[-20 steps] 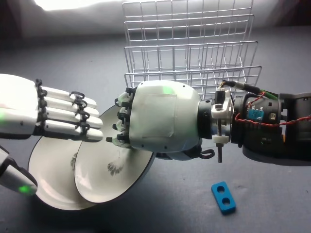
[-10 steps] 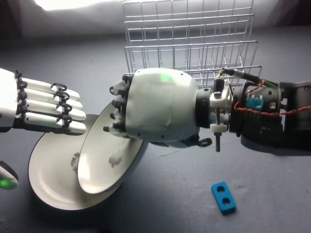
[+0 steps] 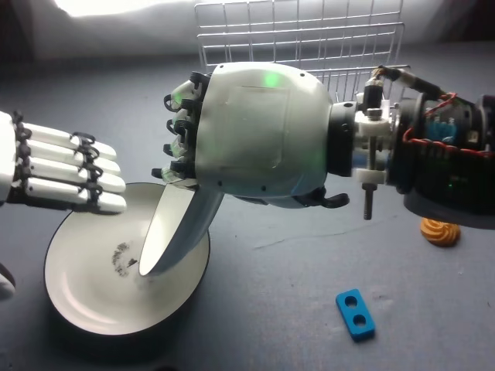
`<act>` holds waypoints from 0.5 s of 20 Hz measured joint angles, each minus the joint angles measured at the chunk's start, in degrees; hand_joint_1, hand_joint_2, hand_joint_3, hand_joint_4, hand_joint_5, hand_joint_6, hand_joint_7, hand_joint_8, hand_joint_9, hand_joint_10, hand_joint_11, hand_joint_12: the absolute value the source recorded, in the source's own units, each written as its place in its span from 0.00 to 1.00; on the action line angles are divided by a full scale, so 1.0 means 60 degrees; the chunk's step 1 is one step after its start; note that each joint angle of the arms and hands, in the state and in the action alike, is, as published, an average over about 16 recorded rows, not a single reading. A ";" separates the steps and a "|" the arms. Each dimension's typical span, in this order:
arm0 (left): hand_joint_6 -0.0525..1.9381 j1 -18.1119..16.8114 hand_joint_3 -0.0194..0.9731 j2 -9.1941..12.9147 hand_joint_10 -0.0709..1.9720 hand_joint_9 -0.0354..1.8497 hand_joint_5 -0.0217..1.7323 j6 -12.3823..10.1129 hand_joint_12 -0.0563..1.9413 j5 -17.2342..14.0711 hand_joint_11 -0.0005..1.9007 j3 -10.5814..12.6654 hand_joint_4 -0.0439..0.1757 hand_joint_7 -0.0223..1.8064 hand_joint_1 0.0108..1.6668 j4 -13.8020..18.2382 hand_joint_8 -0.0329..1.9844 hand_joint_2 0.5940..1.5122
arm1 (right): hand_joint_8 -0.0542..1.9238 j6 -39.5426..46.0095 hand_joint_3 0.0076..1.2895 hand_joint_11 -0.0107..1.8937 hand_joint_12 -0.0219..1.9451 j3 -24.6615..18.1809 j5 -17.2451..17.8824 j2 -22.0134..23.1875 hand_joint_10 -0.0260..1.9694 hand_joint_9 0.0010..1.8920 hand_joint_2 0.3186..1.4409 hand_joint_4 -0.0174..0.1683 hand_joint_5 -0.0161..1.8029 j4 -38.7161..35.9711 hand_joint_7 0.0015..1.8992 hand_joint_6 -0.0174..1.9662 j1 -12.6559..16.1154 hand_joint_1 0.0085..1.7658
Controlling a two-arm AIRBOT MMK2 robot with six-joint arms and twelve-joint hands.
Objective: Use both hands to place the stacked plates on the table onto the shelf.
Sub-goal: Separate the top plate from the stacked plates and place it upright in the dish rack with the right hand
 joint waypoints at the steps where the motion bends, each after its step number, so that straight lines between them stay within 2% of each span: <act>1: 0.03 -0.0007 0.04 0.0007 0.04 0.03 0.02 0.0001 0.04 0.0005 0.01 0.0020 0.20 0.02 0.00 0.0031 0.01 0.59 | 0.46 -0.0002 0.00 0.42 0.65 -0.0123 -0.0008 0.0118 0.58 0.52 0.59 0.09 0.51 0.0000 0.55 0.46 0.0084 0.73; 5: 0.03 -0.0023 0.04 0.0015 0.04 0.03 0.02 0.0032 0.04 0.0040 0.01 0.0128 0.20 0.02 0.00 0.0132 0.01 0.59 | 0.46 0.0091 0.00 0.42 0.65 -0.0607 -0.0040 0.0627 0.64 0.50 0.59 0.09 0.51 -0.0030 0.55 0.47 0.0430 0.73; 10: 0.03 0.0035 0.04 -0.0001 0.04 0.03 0.02 0.0092 0.04 0.0133 0.01 0.0351 0.21 0.02 0.00 0.0210 0.01 0.59 | 0.45 0.0849 0.00 0.42 0.65 -0.1001 -0.0081 0.1281 0.63 0.51 0.59 0.08 0.51 -0.0438 0.55 0.46 0.0914 0.73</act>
